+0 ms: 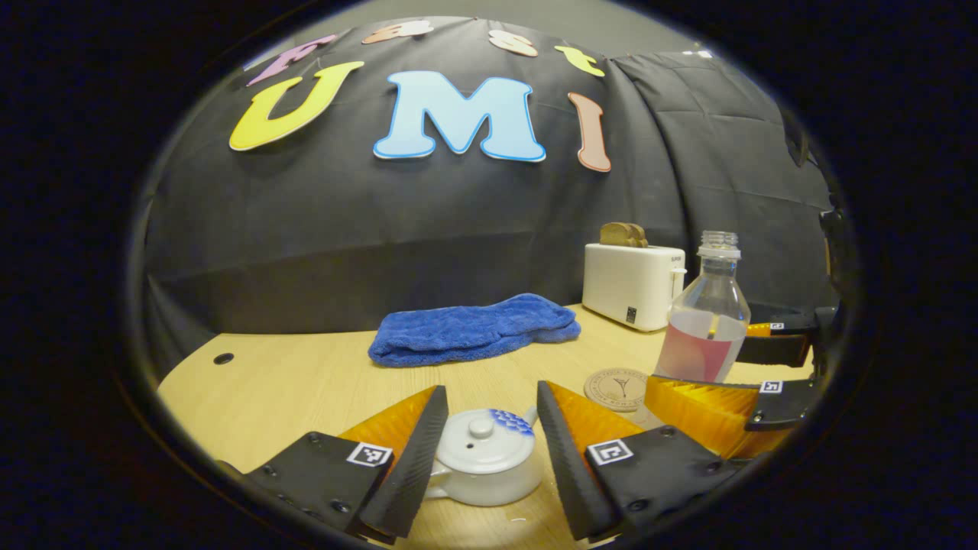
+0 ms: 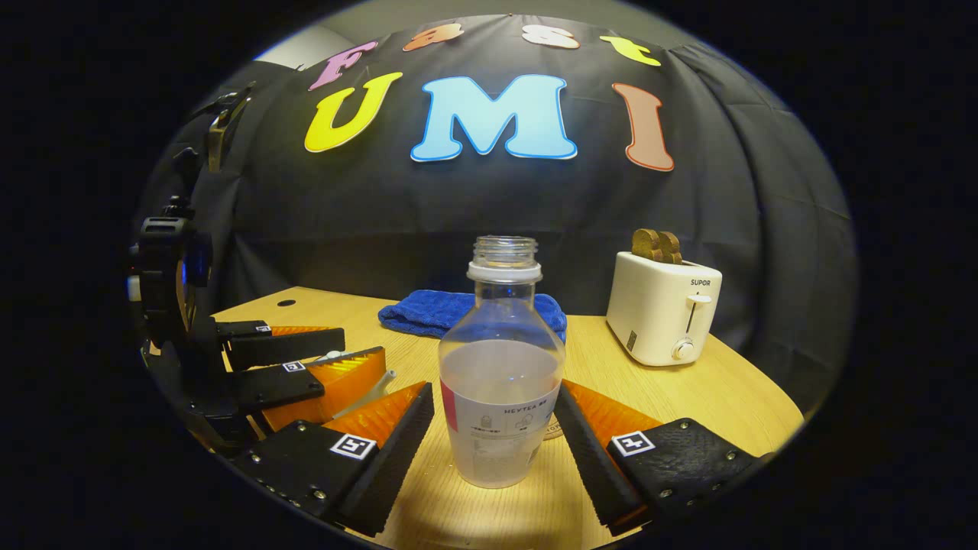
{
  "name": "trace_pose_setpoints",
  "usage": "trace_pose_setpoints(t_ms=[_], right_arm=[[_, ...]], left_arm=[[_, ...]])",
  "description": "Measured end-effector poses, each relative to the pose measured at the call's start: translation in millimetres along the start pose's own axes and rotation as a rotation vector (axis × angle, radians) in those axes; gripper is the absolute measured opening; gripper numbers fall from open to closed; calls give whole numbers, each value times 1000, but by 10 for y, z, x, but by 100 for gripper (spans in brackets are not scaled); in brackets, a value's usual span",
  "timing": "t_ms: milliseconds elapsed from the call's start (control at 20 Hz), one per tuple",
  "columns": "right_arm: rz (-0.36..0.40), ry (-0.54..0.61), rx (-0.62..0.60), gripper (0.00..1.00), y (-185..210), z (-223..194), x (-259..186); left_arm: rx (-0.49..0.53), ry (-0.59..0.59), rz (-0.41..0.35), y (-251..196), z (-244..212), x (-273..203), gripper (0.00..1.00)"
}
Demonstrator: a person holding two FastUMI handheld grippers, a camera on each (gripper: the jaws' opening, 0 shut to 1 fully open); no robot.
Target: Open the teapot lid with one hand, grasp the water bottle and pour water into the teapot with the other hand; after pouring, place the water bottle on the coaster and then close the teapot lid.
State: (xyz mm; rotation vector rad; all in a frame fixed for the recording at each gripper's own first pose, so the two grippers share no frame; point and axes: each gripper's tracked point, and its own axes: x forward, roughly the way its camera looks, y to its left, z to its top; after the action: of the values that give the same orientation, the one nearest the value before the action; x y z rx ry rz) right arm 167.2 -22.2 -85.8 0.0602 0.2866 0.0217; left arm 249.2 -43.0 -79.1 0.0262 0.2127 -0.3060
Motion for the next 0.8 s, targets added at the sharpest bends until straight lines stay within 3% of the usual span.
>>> trace_pose_setpoints(t_ms=[50,150,300,500,550,800], right_arm=[[3,-6,-6,96,12,11,-1],[22,-9,4,95,38,10,15],[15,9,21,95,-21,-35,42],[6,42,38,95,-81,-140,102],[12,52,49,94,-71,-166,110],[34,90,94,93,-36,-261,143]], left_arm=[[-3,-2,-4,1,4,1,70],[11,-5,29,94,3,17,71],[5,-10,31,87,-7,6,43],[11,-7,44,76,-17,21,44],[14,-5,45,79,-11,12,48],[23,0,48,83,-3,10,44]])
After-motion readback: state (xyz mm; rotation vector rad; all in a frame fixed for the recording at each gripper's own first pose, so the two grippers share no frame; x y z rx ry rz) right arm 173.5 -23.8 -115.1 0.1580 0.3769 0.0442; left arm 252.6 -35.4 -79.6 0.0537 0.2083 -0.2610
